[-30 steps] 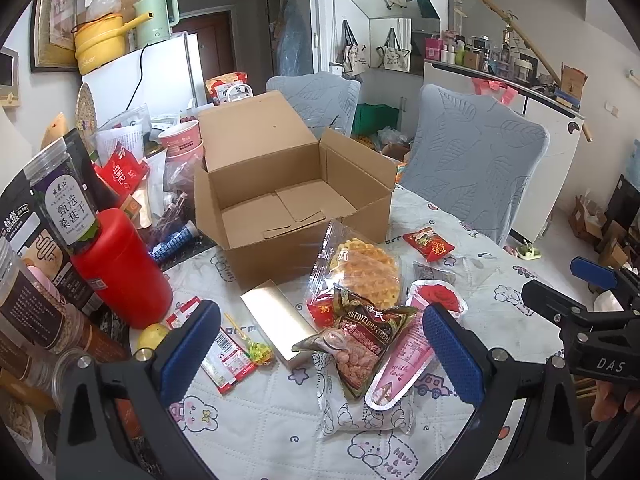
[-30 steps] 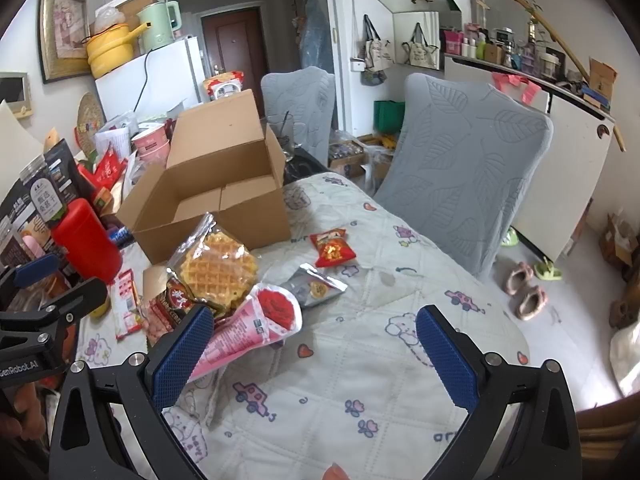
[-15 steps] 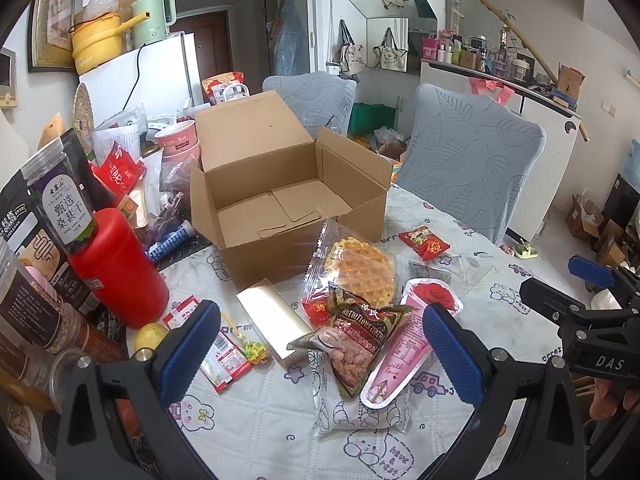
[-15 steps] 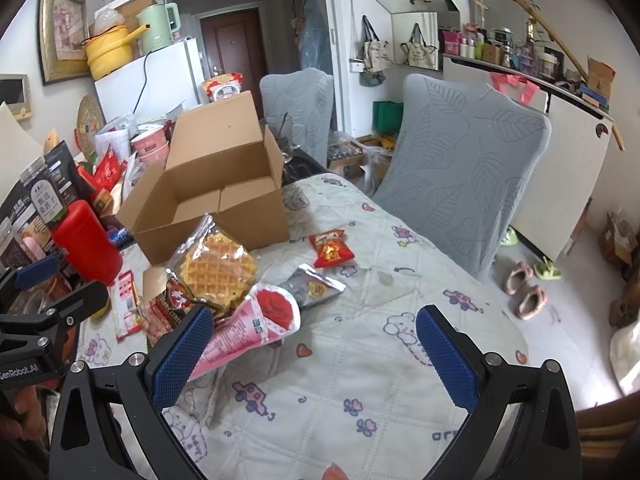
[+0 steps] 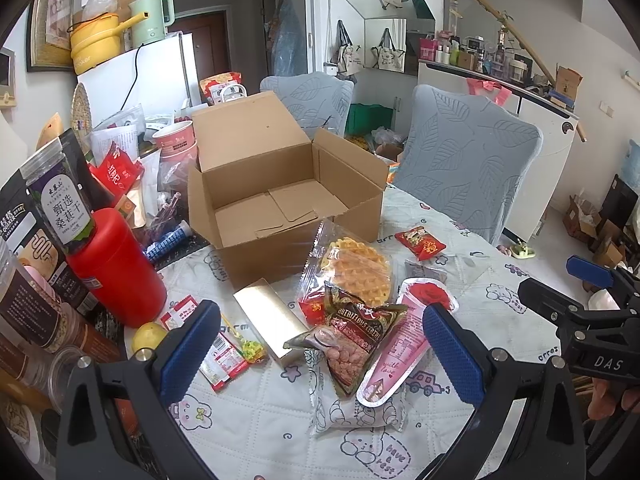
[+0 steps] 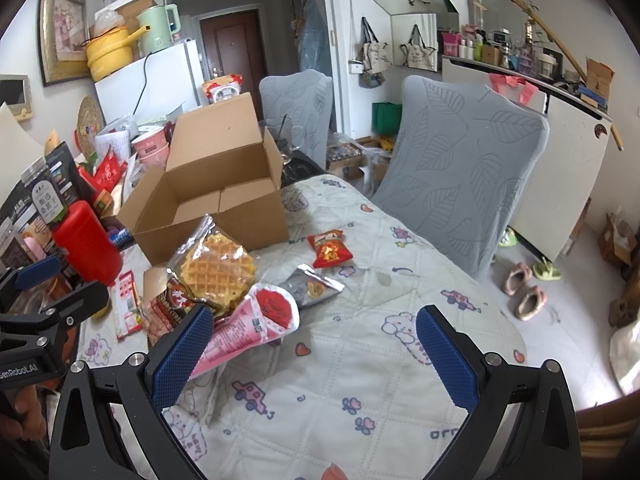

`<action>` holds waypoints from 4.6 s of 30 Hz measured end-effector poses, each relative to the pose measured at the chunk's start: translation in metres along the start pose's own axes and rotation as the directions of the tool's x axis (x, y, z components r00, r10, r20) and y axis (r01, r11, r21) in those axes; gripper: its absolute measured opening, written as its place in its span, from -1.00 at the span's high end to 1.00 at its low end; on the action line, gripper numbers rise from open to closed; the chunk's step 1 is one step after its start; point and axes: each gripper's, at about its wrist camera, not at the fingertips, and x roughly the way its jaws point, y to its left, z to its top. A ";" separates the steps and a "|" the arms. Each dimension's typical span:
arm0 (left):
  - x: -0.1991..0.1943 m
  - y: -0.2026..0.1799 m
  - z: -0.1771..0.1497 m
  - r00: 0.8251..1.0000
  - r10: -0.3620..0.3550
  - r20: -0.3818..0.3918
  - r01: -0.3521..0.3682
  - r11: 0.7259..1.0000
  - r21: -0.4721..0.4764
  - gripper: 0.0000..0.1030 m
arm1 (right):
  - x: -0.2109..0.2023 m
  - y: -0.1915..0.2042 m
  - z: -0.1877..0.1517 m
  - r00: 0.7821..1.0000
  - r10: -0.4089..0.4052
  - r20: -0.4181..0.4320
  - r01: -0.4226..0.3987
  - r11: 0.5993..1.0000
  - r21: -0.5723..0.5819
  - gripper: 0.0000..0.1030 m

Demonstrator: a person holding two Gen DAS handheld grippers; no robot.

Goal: Organize snacks

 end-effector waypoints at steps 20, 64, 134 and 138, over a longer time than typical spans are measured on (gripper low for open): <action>-0.002 -0.005 0.000 1.000 -0.005 0.004 0.005 1.000 0.005 -1.00 | -0.002 0.000 0.000 1.000 0.000 0.003 0.000 1.000 0.000 -1.00; 0.023 0.016 -0.069 0.992 0.040 -0.123 -0.062 0.981 -0.183 -1.00 | 0.067 0.011 -0.037 0.958 0.230 -0.170 -0.243 0.968 -0.066 -0.84; 0.116 -0.002 -0.084 0.949 -0.038 -0.314 -0.008 0.990 -0.144 -0.37 | 0.078 -0.034 -0.060 0.825 0.510 -0.241 -0.499 0.860 0.111 0.85; 0.104 0.005 -0.085 0.944 -0.081 -0.318 0.021 0.982 -0.189 -0.33 | 0.079 -0.033 -0.062 0.824 0.510 -0.248 -0.500 0.859 0.107 0.85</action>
